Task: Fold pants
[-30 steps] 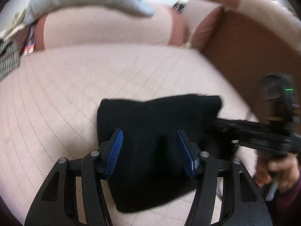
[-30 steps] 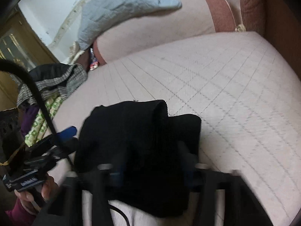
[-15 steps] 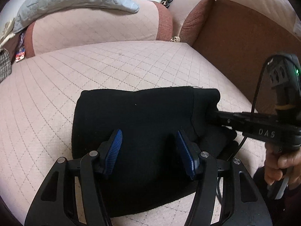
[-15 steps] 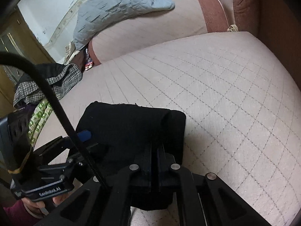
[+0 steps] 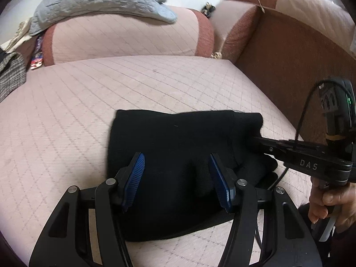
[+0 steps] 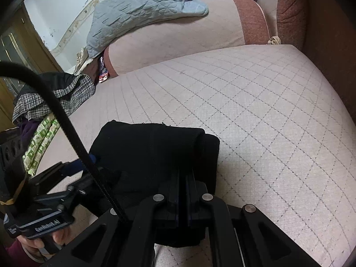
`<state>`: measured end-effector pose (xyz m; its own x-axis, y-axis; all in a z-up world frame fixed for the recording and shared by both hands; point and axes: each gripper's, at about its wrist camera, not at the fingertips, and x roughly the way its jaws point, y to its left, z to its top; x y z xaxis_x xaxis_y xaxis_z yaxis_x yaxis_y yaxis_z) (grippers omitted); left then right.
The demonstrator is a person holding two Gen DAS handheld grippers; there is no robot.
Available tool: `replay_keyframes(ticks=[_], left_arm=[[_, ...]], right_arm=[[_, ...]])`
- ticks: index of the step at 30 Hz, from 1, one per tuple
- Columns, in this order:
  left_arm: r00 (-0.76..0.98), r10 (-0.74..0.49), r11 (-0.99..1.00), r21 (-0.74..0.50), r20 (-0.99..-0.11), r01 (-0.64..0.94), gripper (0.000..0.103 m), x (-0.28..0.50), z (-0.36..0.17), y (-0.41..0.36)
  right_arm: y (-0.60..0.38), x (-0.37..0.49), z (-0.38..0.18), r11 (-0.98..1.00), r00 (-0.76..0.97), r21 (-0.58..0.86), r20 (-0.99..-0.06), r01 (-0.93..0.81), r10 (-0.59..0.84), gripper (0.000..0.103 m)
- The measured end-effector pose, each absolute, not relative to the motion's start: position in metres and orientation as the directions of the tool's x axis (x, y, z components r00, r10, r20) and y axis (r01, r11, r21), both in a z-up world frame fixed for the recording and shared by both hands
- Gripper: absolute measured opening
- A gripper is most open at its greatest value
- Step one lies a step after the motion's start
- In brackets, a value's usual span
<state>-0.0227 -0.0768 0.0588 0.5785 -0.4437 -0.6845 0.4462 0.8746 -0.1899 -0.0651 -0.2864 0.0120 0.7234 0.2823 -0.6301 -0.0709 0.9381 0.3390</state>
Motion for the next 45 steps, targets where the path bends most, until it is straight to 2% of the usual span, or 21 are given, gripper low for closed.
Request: replay_keyframes(ticks=[9, 10, 12, 13, 14, 16, 17, 18, 19, 20, 23, 25, 28, 31, 33, 35, 37, 42, 43, 44, 45], left_arm=[[0.619, -0.401, 0.913, -0.238, -0.675, 0.332, 0.059, 0.001, 0.060, -0.038], [0.623, -0.398, 0.914, -0.236, -0.673, 0.329, 0.059, 0.003, 0.062, -0.038], [0.634, -0.387, 0.919, -0.226, -0.670, 0.323, 0.059, 0.010, 0.064, -0.038], [0.633, -0.388, 0.919, -0.224, -0.670, 0.325, 0.059, 0.015, 0.064, -0.039], [0.623, -0.387, 0.918, -0.221, -0.679, 0.330, 0.059, 0.021, 0.063, -0.042], [0.609, -0.370, 0.923, -0.203, -0.702, 0.326, 0.059, 0.030, 0.057, -0.048], [0.605, -0.351, 0.929, -0.187, -0.715, 0.318, 0.059, 0.035, 0.052, -0.052], [0.604, -0.330, 0.937, -0.172, -0.725, 0.305, 0.059, 0.038, 0.048, -0.055], [0.603, -0.305, 0.945, -0.159, -0.737, 0.285, 0.059, 0.042, 0.044, -0.056], [0.594, -0.286, 0.953, -0.160, -0.752, 0.256, 0.059, 0.047, 0.038, -0.055], [0.572, -0.311, 0.949, -0.220, -0.759, 0.224, 0.061, 0.054, 0.027, -0.050], [0.575, -0.304, 0.952, -0.216, -0.759, 0.218, 0.062, 0.055, 0.024, -0.052], [0.581, -0.291, 0.955, -0.199, -0.760, 0.217, 0.062, 0.052, 0.027, -0.052], [0.576, -0.303, 0.952, -0.217, -0.759, 0.216, 0.062, 0.046, 0.036, -0.046], [0.577, -0.313, 0.949, -0.229, -0.754, 0.215, 0.062, 0.039, 0.041, -0.042], [0.577, -0.324, 0.946, -0.238, -0.750, 0.221, 0.062, 0.029, 0.046, -0.038], [0.581, -0.336, 0.942, -0.249, -0.742, 0.226, 0.062, 0.019, 0.050, -0.036], [0.568, -0.381, 0.924, -0.278, -0.730, 0.262, 0.061, -0.007, 0.055, -0.035], [0.562, -0.382, 0.923, -0.271, -0.734, 0.273, 0.061, -0.011, 0.054, -0.038], [0.555, -0.383, 0.921, -0.261, -0.738, 0.289, 0.061, -0.017, 0.051, -0.042], [0.551, -0.382, 0.920, -0.252, -0.742, 0.298, 0.061, -0.020, 0.049, -0.045]], right_arm=[[-0.287, -0.075, 0.016, 0.941, 0.735, 0.332, -0.623, -0.060, 0.267, 0.005], [-0.289, -0.077, 0.019, 0.939, 0.749, 0.338, -0.606, -0.065, 0.270, 0.008], [-0.293, -0.078, 0.025, 0.938, 0.772, 0.342, -0.582, -0.050, 0.254, 0.029], [-0.295, -0.076, 0.027, 0.938, 0.777, 0.345, -0.579, -0.039, 0.245, 0.050], [-0.297, -0.072, 0.027, 0.934, 0.780, 0.355, -0.575, -0.034, 0.248, 0.053], [-0.296, -0.059, 0.025, 0.930, 0.767, 0.365, -0.582, -0.049, 0.269, 0.049], [-0.294, -0.055, 0.025, 0.928, 0.764, 0.368, -0.582, -0.059, 0.279, 0.029], [-0.292, -0.048, 0.023, 0.929, 0.760, 0.365, -0.588, -0.057, 0.277, 0.018], [-0.292, -0.043, 0.024, 0.936, 0.761, 0.351, -0.596, -0.039, 0.255, 0.009], [-0.293, -0.041, 0.024, 0.938, 0.764, 0.345, -0.597, -0.033, 0.246, 0.007], [-0.297, -0.038, 0.015, 0.954, 0.743, 0.299, -0.643, 0.019, 0.187, 0.007], [-0.303, -0.033, -0.001, 0.951, 0.707, 0.305, -0.683, 0.052, 0.180, 0.007], [-0.313, -0.040, 0.004, 0.928, 0.724, 0.369, -0.652, 0.044, 0.225, 0.007], [-0.315, -0.056, 0.015, 0.928, 0.737, 0.371, -0.635, 0.027, 0.232, 0.008], [-0.315, -0.067, 0.019, 0.915, 0.740, 0.403, -0.615, -0.001, 0.272, 0.011], [-0.312, -0.078, 0.022, 0.912, 0.736, 0.409, -0.608, -0.030, 0.297, 0.023], [-0.305, -0.088, 0.024, 0.922, 0.731, 0.383, -0.615, -0.053, 0.297, 0.029], [-0.294, -0.085, 0.013, 0.905, 0.694, 0.417, -0.628, -0.082, 0.353, 0.029], [-0.290, -0.084, 0.011, 0.903, 0.688, 0.419, -0.627, -0.097, 0.365, 0.024], [-0.284, -0.083, 0.011, 0.909, 0.687, 0.399, -0.627, -0.122, 0.368, 0.011], [-0.278, -0.084, 0.014, 0.925, 0.690, 0.356, -0.636, -0.135, 0.345, 0.009]])
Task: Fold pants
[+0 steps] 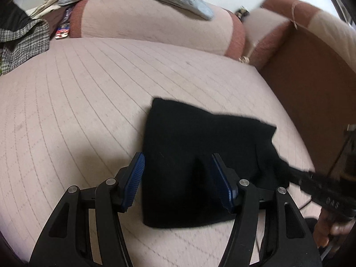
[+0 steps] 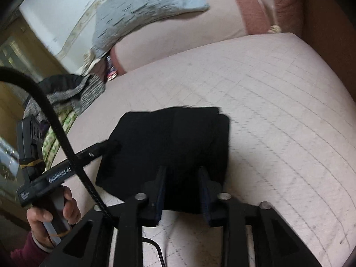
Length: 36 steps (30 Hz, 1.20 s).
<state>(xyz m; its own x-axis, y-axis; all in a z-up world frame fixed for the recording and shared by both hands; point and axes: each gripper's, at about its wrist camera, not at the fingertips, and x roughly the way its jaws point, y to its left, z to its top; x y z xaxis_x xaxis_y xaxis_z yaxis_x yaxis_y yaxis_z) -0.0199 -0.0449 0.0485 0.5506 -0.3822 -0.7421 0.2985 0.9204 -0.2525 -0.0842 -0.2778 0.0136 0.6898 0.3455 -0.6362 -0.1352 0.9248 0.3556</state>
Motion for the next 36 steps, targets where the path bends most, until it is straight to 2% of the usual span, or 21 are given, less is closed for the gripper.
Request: replay_keyframes(ticks=[3, 7, 22, 27, 30, 32, 36], left_arm=[[0.585, -0.339, 0.932, -0.180, -0.737, 0.314, 0.061, -0.030, 0.042, -0.053], [0.595, -0.348, 0.930, -0.186, -0.724, 0.317, 0.062, -0.031, 0.038, -0.052], [0.617, -0.384, 0.916, -0.197, -0.687, 0.350, 0.066, -0.033, 0.031, -0.045], [0.642, -0.414, 0.906, -0.220, -0.646, 0.362, 0.066, -0.037, 0.043, -0.039], [0.672, -0.423, 0.899, -0.193, -0.608, 0.392, 0.066, -0.044, 0.050, -0.041], [0.663, -0.442, 0.889, -0.200, -0.604, 0.411, 0.066, -0.045, 0.050, -0.043], [0.626, -0.465, 0.877, -0.233, -0.626, 0.419, 0.066, -0.040, 0.044, -0.046]], right_arm=[[-0.270, -0.091, 0.019, 0.941, 0.681, 0.296, -0.657, -0.165, 0.325, 0.005], [-0.272, -0.094, 0.008, 0.960, 0.659, 0.243, -0.701, -0.139, 0.273, 0.004], [-0.284, -0.100, 0.000, 0.950, 0.637, 0.300, -0.716, -0.088, 0.286, 0.004], [-0.297, -0.106, 0.011, 0.947, 0.660, 0.315, -0.697, -0.069, 0.280, 0.005], [-0.304, -0.104, 0.013, 0.943, 0.670, 0.331, -0.689, -0.049, 0.277, 0.014], [-0.305, -0.101, 0.012, 0.938, 0.668, 0.343, -0.688, -0.044, 0.283, 0.031], [-0.299, -0.096, 0.010, 0.939, 0.661, 0.339, -0.692, -0.056, 0.289, 0.032]])
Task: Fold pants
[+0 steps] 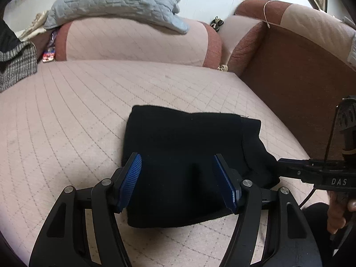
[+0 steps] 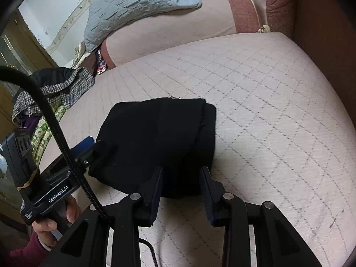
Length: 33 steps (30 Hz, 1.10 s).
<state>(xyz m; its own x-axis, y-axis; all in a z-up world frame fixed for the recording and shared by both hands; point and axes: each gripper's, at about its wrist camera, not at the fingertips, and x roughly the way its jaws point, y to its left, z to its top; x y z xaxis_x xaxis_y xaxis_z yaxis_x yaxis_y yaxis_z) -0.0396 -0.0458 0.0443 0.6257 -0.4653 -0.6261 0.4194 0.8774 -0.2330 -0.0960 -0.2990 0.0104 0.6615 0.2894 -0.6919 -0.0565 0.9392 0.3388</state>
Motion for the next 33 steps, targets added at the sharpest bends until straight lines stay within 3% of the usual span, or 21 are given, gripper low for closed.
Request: replay_keyframes(ticks=[15, 20, 33], left_arm=[[0.634, -0.445, 0.890, -0.236, -0.632, 0.390, 0.066, -0.034, 0.041, -0.043], [0.632, -0.439, 0.895, -0.248, -0.638, 0.371, 0.066, -0.031, 0.041, -0.040], [0.641, -0.372, 0.917, -0.159, -0.672, 0.365, 0.066, -0.029, 0.032, -0.046]], right_arm=[[-0.303, -0.085, 0.006, 0.931, 0.669, 0.364, -0.690, -0.009, 0.276, 0.034], [-0.299, -0.080, 0.004, 0.934, 0.665, 0.358, -0.694, -0.013, 0.275, 0.041], [-0.295, -0.056, 0.002, 0.946, 0.695, 0.320, -0.671, -0.045, 0.260, 0.038]])
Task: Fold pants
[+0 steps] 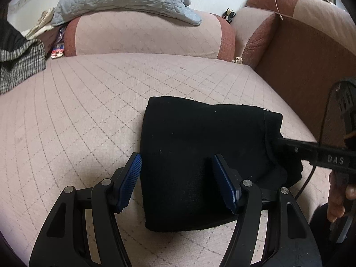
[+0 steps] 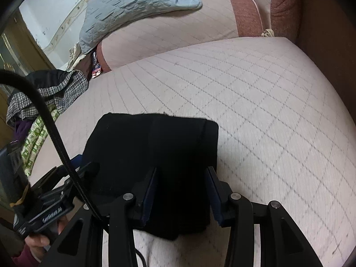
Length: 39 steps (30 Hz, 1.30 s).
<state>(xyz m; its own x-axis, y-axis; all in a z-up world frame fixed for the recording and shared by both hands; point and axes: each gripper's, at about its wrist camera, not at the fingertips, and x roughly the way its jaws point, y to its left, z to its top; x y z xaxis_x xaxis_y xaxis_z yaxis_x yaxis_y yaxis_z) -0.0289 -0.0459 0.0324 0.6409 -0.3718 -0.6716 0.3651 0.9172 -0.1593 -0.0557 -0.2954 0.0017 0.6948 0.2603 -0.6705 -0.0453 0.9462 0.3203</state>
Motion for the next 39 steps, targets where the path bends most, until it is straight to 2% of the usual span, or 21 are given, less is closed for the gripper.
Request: replay_keyframes(ticks=[1, 4, 13, 16, 25, 28, 30, 32, 33, 37, 39], left_arm=[[0.644, -0.367, 0.919, -0.152, -0.671, 0.365, 0.066, -0.029, 0.032, -0.047], [0.648, -0.361, 0.921, -0.147, -0.671, 0.360, 0.066, -0.027, 0.033, -0.048], [0.651, -0.349, 0.927, -0.147, -0.674, 0.344, 0.066, -0.023, 0.032, -0.047], [0.652, -0.347, 0.928, -0.144, -0.674, 0.344, 0.066, -0.023, 0.032, -0.048], [0.652, -0.345, 0.929, -0.148, -0.675, 0.339, 0.066, -0.022, 0.031, -0.050], [0.656, -0.342, 0.930, -0.144, -0.673, 0.338, 0.066, -0.023, 0.031, -0.050], [0.659, -0.341, 0.931, -0.141, -0.670, 0.338, 0.066, -0.023, 0.032, -0.051], [0.663, -0.338, 0.931, -0.137, -0.668, 0.337, 0.066, -0.024, 0.032, -0.051], [0.666, -0.337, 0.932, -0.135, -0.666, 0.336, 0.066, -0.024, 0.033, -0.050], [0.679, -0.347, 0.932, -0.157, -0.647, 0.327, 0.066, -0.025, 0.038, -0.043], [0.676, -0.360, 0.930, -0.187, -0.643, 0.317, 0.066, -0.021, 0.040, -0.036]], right_arm=[[-0.296, -0.054, 0.003, 0.948, 0.702, 0.313, -0.664, -0.052, 0.257, 0.027], [-0.295, -0.053, 0.008, 0.955, 0.719, 0.289, -0.652, -0.060, 0.242, 0.008], [-0.284, -0.050, 0.009, 0.983, 0.726, 0.180, -0.671, -0.035, 0.149, 0.005], [-0.292, -0.050, 0.004, 0.974, 0.726, 0.226, -0.669, -0.007, 0.161, 0.005], [-0.309, -0.071, 0.009, 0.938, 0.744, 0.347, -0.630, 0.011, 0.225, 0.007], [-0.307, -0.076, 0.014, 0.940, 0.754, 0.340, -0.618, -0.002, 0.225, 0.008], [-0.303, -0.078, 0.018, 0.947, 0.756, 0.322, -0.616, -0.015, 0.222, 0.011], [-0.300, -0.079, 0.020, 0.951, 0.755, 0.309, -0.621, -0.014, 0.213, 0.024], [-0.300, -0.079, 0.021, 0.951, 0.756, 0.308, -0.620, -0.012, 0.211, 0.027], [-0.304, -0.078, 0.020, 0.945, 0.753, 0.327, -0.620, -0.009, 0.221, 0.032], [-0.306, -0.075, 0.017, 0.939, 0.744, 0.344, -0.627, -0.002, 0.232, 0.042]])
